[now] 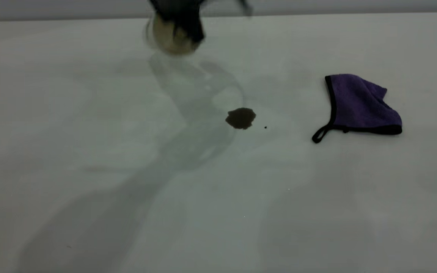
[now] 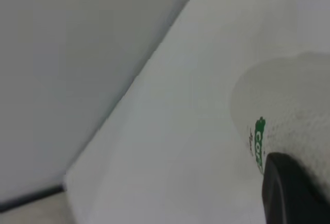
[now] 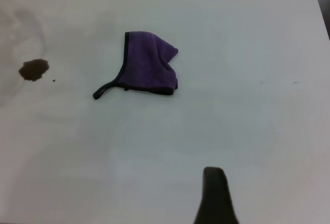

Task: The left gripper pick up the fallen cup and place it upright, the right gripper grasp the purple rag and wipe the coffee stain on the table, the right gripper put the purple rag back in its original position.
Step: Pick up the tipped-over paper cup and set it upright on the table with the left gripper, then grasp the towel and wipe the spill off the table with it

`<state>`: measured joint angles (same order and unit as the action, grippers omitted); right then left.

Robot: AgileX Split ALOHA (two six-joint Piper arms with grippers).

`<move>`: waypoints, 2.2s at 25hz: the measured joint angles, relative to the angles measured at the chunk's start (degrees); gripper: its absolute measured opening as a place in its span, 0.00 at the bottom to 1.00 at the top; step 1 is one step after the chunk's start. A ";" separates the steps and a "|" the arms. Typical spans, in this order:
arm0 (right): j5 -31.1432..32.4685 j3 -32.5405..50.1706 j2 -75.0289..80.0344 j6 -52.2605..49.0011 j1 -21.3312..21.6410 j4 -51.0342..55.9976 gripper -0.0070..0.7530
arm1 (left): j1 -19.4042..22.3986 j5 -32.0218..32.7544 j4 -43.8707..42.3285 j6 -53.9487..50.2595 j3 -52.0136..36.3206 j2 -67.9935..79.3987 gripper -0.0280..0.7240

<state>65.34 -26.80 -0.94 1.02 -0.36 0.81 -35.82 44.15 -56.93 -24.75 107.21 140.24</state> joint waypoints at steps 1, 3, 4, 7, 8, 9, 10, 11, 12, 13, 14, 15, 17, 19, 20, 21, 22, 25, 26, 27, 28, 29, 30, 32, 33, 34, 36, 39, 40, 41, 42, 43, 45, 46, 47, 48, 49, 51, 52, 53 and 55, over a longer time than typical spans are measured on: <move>0.00 0.00 0.00 0.00 0.00 0.00 0.78 | 0.89 0.64 7.09 5.20 2.29 -1.53 0.05; 0.00 0.00 0.00 0.00 0.00 0.00 0.78 | 3.60 2.77 20.72 15.24 6.63 -4.27 0.05; 0.00 0.00 0.00 0.00 0.00 0.00 0.78 | 5.01 4.33 27.85 20.37 8.89 -4.98 0.05; 0.00 0.00 0.00 0.00 0.00 0.00 0.78 | 10.33 7.98 44.89 31.25 13.65 -5.41 0.05; 0.00 0.00 0.00 0.00 0.00 0.00 0.78 | 12.25 8.54 49.57 33.55 14.33 -5.34 0.05; 0.00 0.00 0.00 0.00 0.00 0.00 0.78 | 14.04 8.68 52.88 35.20 14.52 -5.21 0.05; 0.00 0.00 0.00 0.00 0.00 0.00 0.78 | 15.76 8.74 56.29 36.07 14.62 -4.97 0.05; 0.00 0.00 0.00 0.02 0.00 0.00 0.78 | 17.14 8.74 59.07 36.63 14.74 -4.54 0.05; 0.00 0.00 0.00 0.02 0.00 0.00 0.78 | 18.66 8.66 60.99 37.01 14.92 -4.08 0.05; 0.00 0.00 0.00 0.02 0.00 0.00 0.78 | 20.10 8.59 62.91 37.20 14.92 -3.39 0.05; 0.00 0.00 0.00 0.02 0.00 0.00 0.78 | 21.16 8.53 64.41 37.30 14.96 -2.67 0.05; 0.00 0.00 0.00 0.02 0.00 0.00 0.78 | 22.28 8.44 65.77 37.42 14.96 -1.94 0.05; 0.00 0.00 0.00 0.02 0.00 0.00 0.78 | 23.89 8.22 68.00 38.08 14.96 -0.07 0.05; 0.00 0.00 0.00 0.02 0.00 0.00 0.78 | 24.68 7.70 69.90 38.83 14.96 1.70 0.06; 0.00 0.00 0.00 0.02 0.00 0.00 0.78 | 24.89 7.36 70.43 39.01 14.96 2.64 0.06; 0.00 0.00 0.00 0.02 0.00 0.00 0.78 | 24.96 6.94 70.91 39.17 14.96 3.48 0.07; 0.00 0.00 0.00 0.02 0.00 0.00 0.78 | 24.96 6.52 71.31 39.44 14.96 4.27 0.07; 0.00 0.00 0.00 0.02 0.00 0.00 0.78 | 24.96 5.14 72.02 39.92 14.96 6.06 0.08; 0.00 0.00 0.00 0.02 0.00 0.00 0.78 | 24.96 4.84 72.09 39.96 14.96 6.44 0.09; 0.00 0.00 0.00 0.02 0.00 0.00 0.78 | 24.96 4.42 72.15 39.96 14.96 6.82 0.10; 0.00 0.00 0.00 0.02 0.00 0.00 0.78 | 24.96 4.22 72.22 39.99 14.96 7.14 0.12; 0.00 0.00 0.00 0.02 0.00 0.00 0.78 | 24.96 4.09 72.29 39.99 14.96 7.39 0.14; 0.00 0.00 0.00 0.02 0.00 0.00 0.78 | 24.96 3.91 72.28 39.99 14.96 7.62 0.16; 0.00 0.00 0.00 0.02 0.00 0.00 0.78 | 24.96 3.62 72.28 39.99 14.99 7.92 0.24; 0.00 0.00 0.00 0.02 0.00 0.00 0.78 | 24.96 3.62 72.28 39.99 14.99 8.09 0.29; 0.00 0.00 0.00 0.02 0.00 0.00 0.78 | 24.96 3.62 72.28 39.99 14.99 8.09 0.33; 0.00 0.00 0.00 0.02 0.00 0.00 0.78 | 24.96 4.02 72.21 39.99 15.52 8.09 0.47; 0.00 0.00 0.00 0.02 0.00 0.00 0.78 | 24.96 7.08 71.89 40.31 18.22 7.42 0.72; 0.00 0.00 0.00 0.02 0.00 0.00 0.78 | 24.96 8.91 71.57 40.37 19.49 6.74 0.82; 0.00 0.00 0.00 0.02 0.00 0.00 0.78 | 24.96 11.01 71.20 40.37 21.01 5.89 0.88; 0.00 0.00 0.00 0.02 0.00 0.00 0.78 | 24.96 12.92 70.59 40.41 22.73 4.68 0.94; 0.00 0.00 0.00 0.02 0.00 0.00 0.78 | 24.96 15.34 70.01 40.41 24.22 3.31 0.96; 0.00 0.00 0.00 0.02 0.00 0.00 0.78 | 24.96 20.61 69.08 40.48 27.72 0.55 0.97; 0.00 0.00 0.00 0.02 0.00 0.00 0.78 | 24.96 22.62 68.70 40.48 29.04 -1.00 0.97; 0.00 0.00 0.00 0.02 0.00 0.00 0.78 | 25.01 22.75 68.28 40.41 30.47 -2.45 0.97; 0.00 0.00 0.00 0.02 0.00 0.00 0.78 | 25.07 22.75 68.01 40.41 31.80 -3.64 0.97; 0.00 0.00 0.00 0.07 0.00 0.00 0.78 | 25.14 22.75 67.64 40.41 32.61 -5.17 0.97; 0.00 0.00 0.00 0.07 0.00 0.00 0.78 | 25.20 22.75 67.11 40.03 33.20 -8.09 0.96; 0.00 0.00 0.00 0.07 0.00 0.00 0.78 | 25.25 22.75 67.04 39.60 33.26 -9.62 0.96; 0.00 0.00 0.00 0.07 0.00 0.00 0.78 | 25.25 22.75 67.04 39.04 33.26 -11.09 0.96; 0.00 0.00 0.00 0.07 0.00 0.05 0.78 | 25.25 22.75 67.18 37.82 32.74 -13.77 0.96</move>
<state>65.34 -26.80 -0.94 1.09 -0.36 0.86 -10.57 66.90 10.25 13.07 139.94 126.47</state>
